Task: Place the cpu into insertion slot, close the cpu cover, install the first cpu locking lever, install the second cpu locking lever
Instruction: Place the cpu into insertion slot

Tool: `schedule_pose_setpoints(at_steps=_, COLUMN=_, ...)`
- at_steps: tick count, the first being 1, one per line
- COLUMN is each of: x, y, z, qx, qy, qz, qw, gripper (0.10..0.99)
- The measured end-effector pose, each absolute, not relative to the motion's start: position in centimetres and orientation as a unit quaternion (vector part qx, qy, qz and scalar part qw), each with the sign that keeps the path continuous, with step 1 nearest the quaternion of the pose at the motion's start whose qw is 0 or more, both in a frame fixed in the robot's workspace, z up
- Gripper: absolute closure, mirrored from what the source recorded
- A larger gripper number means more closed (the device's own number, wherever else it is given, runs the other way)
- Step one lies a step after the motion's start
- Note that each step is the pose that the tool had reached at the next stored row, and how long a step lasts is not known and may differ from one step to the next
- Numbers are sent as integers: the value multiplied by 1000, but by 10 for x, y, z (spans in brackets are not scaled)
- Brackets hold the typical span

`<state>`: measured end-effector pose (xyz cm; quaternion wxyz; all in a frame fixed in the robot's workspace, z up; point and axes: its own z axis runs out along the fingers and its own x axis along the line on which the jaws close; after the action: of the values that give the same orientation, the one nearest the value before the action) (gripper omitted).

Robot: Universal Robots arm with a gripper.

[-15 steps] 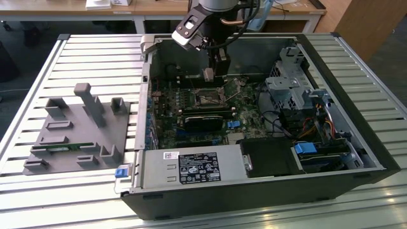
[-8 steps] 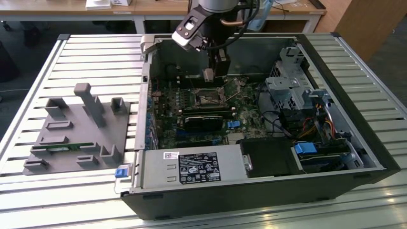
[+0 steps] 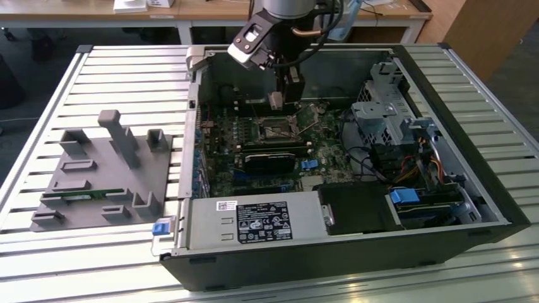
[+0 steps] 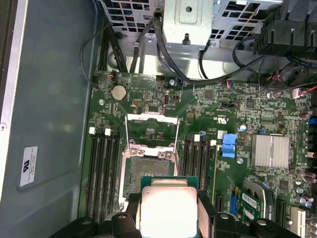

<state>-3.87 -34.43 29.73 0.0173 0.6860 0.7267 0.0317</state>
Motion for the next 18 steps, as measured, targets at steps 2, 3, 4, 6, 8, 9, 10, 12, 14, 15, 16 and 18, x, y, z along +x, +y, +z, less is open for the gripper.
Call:
schedule_pose_setpoints(at_steps=2, x=-39, y=-344, z=297, qx=686, qy=727, qz=32, qw=17, gripper=545)
schedule_pose_setpoints(at_steps=3, x=-39, y=-344, z=296, qx=686, qy=727, qz=32, qw=17, gripper=545)
schedule_pose_setpoints(at_steps=4, x=-39, y=-344, z=296, qx=686, qy=727, qz=32, qw=17, gripper=545)
schedule_pose_setpoints(at_steps=6, x=-39, y=-344, z=295, qx=686, qy=727, qz=32, qw=17, gripper=545)
schedule_pose_setpoints(at_steps=8, x=-39, y=-344, z=294, qx=686, qy=727, qz=32, qw=17, gripper=545)
schedule_pose_setpoints(at_steps=9, x=-39, y=-344, z=294, qx=686, qy=727, qz=32, qw=17, gripper=545)
schedule_pose_setpoints(at_steps=10, x=-39, y=-344, z=293, qx=686, qy=727, qz=32, qw=17, gripper=545)
schedule_pose_setpoints(at_steps=12, x=-39, y=-344, z=292, qx=686, qy=727, qz=32, qw=17, gripper=545)
schedule_pose_setpoints(at_steps=14, x=-39, y=-344, z=291, qx=686, qy=727, qz=32, qw=17, gripper=545)
schedule_pose_setpoints(at_steps=15, x=-39, y=-344, z=291, qx=686, qy=727, qz=32, qw=17, gripper=545)
schedule_pose_setpoints(at_steps=16, x=-39, y=-344, z=290, qx=686, qy=727, qz=32, qw=17, gripper=545)
schedule_pose_setpoints(at_steps=18, x=-38, y=-344, z=290, qx=688, qy=725, qz=32, qw=17, gripper=545)
